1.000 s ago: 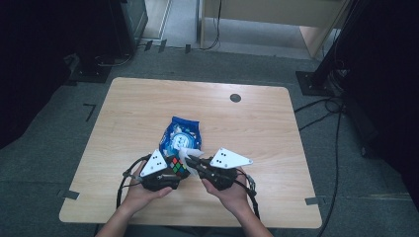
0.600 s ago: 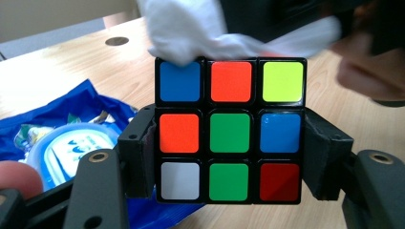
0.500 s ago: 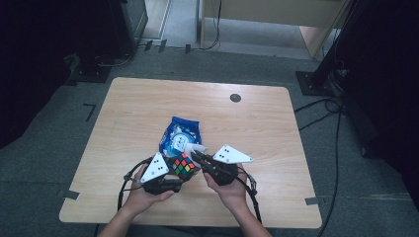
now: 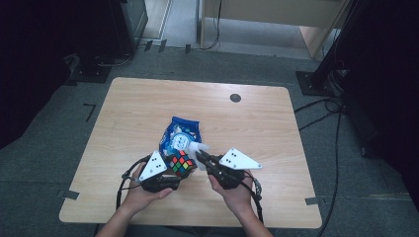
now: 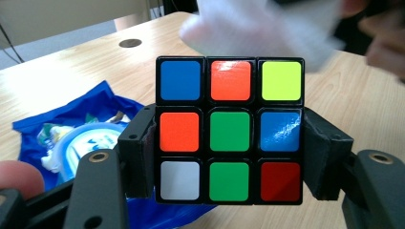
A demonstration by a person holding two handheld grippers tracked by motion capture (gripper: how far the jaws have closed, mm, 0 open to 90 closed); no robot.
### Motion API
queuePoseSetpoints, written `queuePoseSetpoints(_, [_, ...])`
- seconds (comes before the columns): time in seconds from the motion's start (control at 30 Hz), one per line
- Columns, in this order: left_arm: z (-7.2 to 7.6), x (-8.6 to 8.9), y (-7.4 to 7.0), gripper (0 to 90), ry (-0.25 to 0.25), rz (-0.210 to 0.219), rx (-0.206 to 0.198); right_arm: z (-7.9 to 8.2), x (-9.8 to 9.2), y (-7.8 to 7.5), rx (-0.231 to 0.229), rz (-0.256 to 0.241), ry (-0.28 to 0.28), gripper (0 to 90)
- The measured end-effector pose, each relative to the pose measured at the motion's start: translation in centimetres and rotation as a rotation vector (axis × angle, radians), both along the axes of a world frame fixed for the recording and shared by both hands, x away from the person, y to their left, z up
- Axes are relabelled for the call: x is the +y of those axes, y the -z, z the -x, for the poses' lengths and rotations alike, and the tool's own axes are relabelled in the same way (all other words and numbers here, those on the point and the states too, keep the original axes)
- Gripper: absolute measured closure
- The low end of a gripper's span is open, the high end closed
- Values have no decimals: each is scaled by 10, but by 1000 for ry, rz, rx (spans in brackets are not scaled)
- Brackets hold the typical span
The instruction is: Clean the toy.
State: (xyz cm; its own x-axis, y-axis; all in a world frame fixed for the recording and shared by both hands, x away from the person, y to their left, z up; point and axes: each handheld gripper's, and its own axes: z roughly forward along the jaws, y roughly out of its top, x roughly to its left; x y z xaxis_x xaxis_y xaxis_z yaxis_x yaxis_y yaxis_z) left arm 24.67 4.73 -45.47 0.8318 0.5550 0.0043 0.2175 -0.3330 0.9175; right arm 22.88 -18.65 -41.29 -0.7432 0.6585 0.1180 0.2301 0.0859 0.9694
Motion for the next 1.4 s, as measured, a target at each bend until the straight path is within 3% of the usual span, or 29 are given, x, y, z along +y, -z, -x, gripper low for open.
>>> queuePoseSetpoints(0.07, [2,-2,-1,342,10,1,-6,4,9,-1,5,4,-39,876])
queuePoseSetpoints(0.13, [3,-2,-2,342,13,2,-12,4,14,4,14,20,-39,876])
queuePoseSetpoints(0.33, [3,2,-5,342,13,17,-19,-8,2,16,76,-23,-2,876])
queuePoseSetpoints(0.43, [3,3,-5,342,10,18,-17,-15,-4,23,109,4,23,874])
queuePoseSetpoints(0.6, [0,7,-7,343,-3,38,-19,-32,-18,44,203,98,136,873])
queuePoseSetpoints(0.67, [-2,10,-7,342,-15,40,-15,-38,-29,51,231,106,202,873])
queuePoseSetpoints(0.87, [-5,12,-6,343,-30,37,-8,-46,-52,60,248,164,328,856])
queuePoseSetpoints(1.0, [-6,13,-5,342,-43,41,-2,-44,-56,55,238,109,337,668])
queuePoseSetpoints(1.07, [-8,14,-4,342,-49,44,2,-40,-54,50,236,67,303,596])
queuePoseSetpoints(1.27, [-8,9,1,342,-63,28,-2,-27,-34,31,299,-97,177,406])
queuePoseSetpoints(1.4, [-6,3,3,342,-64,19,-10,-20,-12,23,319,-142,100,305])
